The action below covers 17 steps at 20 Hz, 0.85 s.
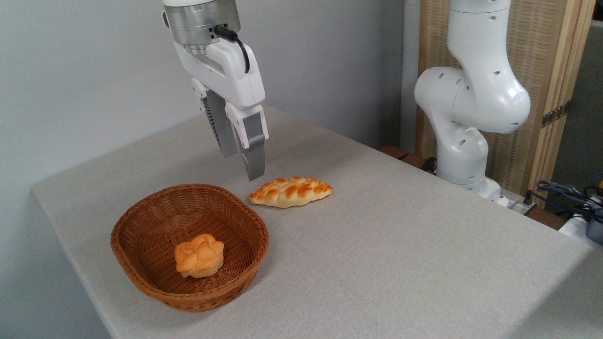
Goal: Put bread into the basket
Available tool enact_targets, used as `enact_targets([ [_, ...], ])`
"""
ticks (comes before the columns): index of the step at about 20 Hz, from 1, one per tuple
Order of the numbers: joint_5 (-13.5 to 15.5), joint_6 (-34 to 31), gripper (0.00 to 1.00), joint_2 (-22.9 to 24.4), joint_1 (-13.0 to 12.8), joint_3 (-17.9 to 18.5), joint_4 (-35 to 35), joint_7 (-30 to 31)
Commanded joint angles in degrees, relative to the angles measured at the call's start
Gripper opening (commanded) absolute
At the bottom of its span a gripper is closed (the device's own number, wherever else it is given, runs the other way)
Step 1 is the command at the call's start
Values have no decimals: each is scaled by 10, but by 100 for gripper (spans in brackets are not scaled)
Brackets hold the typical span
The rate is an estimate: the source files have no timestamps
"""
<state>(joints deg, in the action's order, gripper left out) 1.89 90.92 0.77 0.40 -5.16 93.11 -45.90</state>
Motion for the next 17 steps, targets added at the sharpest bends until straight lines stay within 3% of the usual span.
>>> enact_targets([
  [1,-8,-15,100,5,2,7,-5,2],
  [8,-7,-11,100,9,-5,45,-7,-2],
  [17,0,-1,100,9,-5,45,-6,-2],
])
